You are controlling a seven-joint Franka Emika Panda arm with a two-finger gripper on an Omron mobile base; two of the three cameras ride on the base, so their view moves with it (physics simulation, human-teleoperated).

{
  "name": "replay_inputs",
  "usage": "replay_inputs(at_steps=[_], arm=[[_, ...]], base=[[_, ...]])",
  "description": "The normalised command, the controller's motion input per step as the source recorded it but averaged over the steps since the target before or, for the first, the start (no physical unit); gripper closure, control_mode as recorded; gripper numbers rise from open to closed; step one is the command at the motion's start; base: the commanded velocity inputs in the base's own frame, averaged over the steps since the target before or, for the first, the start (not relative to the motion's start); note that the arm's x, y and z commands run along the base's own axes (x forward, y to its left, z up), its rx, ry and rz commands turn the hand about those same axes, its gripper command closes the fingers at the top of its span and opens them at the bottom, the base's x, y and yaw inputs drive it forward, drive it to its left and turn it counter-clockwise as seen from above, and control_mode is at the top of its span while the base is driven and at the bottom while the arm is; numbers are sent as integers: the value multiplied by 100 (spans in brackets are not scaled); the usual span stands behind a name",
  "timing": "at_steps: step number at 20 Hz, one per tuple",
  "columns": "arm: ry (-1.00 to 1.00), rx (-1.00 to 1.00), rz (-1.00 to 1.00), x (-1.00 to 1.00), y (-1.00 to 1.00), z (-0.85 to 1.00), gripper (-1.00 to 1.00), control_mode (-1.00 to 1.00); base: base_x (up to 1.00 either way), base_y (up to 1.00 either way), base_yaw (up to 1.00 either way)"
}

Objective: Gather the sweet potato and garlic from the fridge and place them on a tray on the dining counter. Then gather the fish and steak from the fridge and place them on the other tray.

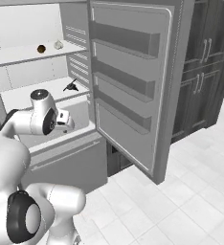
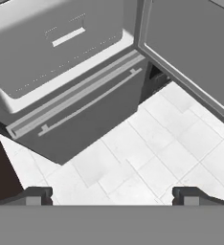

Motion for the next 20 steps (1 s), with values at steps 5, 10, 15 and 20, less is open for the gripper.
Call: replay_inputs(at_steps=[5,10,15,20], arm=[[0,0,0,0,0,0,-100,100],[0,0,0,0,0,0,-100,100],[0,0,0,0,0,0,-100,100],[0,0,0,0,0,0,-100,100]], base=[[61,0,20],[57,0,19],[31,-6,20],[42,-3,22]])
